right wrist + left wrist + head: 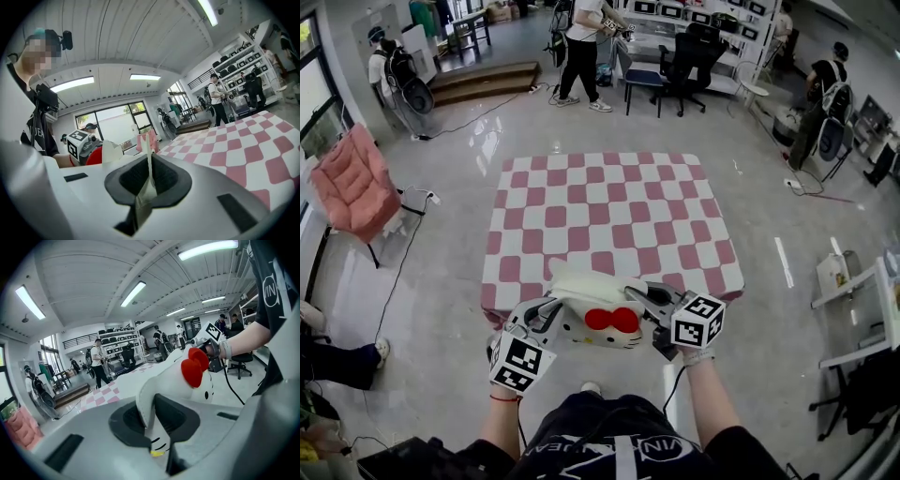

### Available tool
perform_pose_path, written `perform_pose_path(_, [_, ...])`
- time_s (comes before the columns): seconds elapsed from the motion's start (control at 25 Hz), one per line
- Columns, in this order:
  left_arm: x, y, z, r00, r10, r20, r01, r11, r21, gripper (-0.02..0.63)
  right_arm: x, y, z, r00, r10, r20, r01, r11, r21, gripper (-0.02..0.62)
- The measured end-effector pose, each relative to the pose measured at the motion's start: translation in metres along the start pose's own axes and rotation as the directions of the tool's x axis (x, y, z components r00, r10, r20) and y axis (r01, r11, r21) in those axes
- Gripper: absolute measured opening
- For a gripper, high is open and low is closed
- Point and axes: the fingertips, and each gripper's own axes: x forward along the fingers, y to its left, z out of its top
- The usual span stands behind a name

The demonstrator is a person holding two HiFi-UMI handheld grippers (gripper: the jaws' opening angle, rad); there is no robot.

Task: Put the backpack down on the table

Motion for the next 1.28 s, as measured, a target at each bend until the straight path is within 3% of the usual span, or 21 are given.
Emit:
perform_pose_path(0.2, [0.011,0.005,0.009,0.999,-0.037,0.005,0.037,0.999,-0.006,0.046,0.002,-0.014,0.006,1.0,-0.003,-0.014,0.004,0.999,0.039,0.011])
perform_pose_path(0.4, [0.014,0.026,0.035,0.998,-0.052,0.047,0.052,0.999,0.0,0.045,0.009,-0.02,0.038,0.999,0.035,0.008,-0.035,0.999,0.009,0.011])
perform_pose_path(1.04, [0.088,0.122,0.08,0.998,0.034,0.055,-0.034,0.999,0.005,0.046,0.075,-0.11,0.117,0.993,0.116,0.035,-0.115,0.993,-0.021,0.011])
perform_pose_path(1.28, [0.11,0.127,0.077,0.998,0.043,0.052,-0.043,0.999,-0.001,0.045,0.083,-0.135,0.115,0.992,0.121,0.031,-0.121,0.992,-0.018,0.011])
